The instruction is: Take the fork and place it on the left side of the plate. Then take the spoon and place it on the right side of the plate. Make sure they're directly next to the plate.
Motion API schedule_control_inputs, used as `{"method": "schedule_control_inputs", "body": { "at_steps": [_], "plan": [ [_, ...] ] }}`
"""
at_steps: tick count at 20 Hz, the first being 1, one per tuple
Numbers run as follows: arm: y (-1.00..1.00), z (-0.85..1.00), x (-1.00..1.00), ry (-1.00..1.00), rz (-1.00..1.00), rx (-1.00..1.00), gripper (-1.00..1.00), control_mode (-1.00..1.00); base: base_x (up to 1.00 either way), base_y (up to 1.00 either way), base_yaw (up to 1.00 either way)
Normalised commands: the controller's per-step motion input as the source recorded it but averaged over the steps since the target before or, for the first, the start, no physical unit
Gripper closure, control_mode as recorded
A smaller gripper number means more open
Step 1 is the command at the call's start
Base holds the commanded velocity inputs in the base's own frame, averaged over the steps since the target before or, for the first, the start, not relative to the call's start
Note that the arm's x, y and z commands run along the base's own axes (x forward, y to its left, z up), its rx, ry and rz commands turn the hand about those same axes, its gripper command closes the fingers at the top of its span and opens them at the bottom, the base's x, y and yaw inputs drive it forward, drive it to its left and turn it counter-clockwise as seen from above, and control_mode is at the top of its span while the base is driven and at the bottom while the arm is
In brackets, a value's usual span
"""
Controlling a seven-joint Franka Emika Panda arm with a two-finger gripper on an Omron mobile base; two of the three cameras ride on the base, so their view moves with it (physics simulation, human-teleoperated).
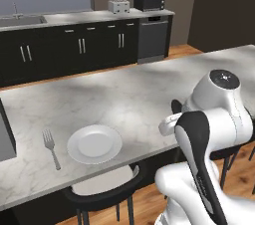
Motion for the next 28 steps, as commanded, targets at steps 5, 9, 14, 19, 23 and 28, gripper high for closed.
{"method": "schedule_control_inputs", "body": {
  "at_steps": [5, 9, 14, 19, 23, 28],
  "plan": [
    [0.14, -0.23, 0.62, 0.14, 0.03, 0.0, 1.0, -1.0, 0.15, 0.06, 0.01],
    [0.2, -0.45, 0.97, 0.17, 0.02, 0.0, 1.0, -1.0, 0.0, 0.0, 0.0],
    [0.19, -0.51, 0.92, 0.14, 0.02, 0.0, 1.0, -1.0, 0.0, 0.0, 0.0],
    [0.23, -0.63, 0.69, 0.1, 0.0, 0.0, 1.0, -1.0, 0.0, 0.0, 0.0],
    [0.22, -0.72, 0.54, 0.06, 0.0, -0.01, 1.0, -1.0, 0.0, 0.0, 0.0],
    [0.11, -0.58, 0.51, 0.03, 0.0, 0.0, 1.0, -1.0, 0.0, 0.0, 0.0]
  ]
}}
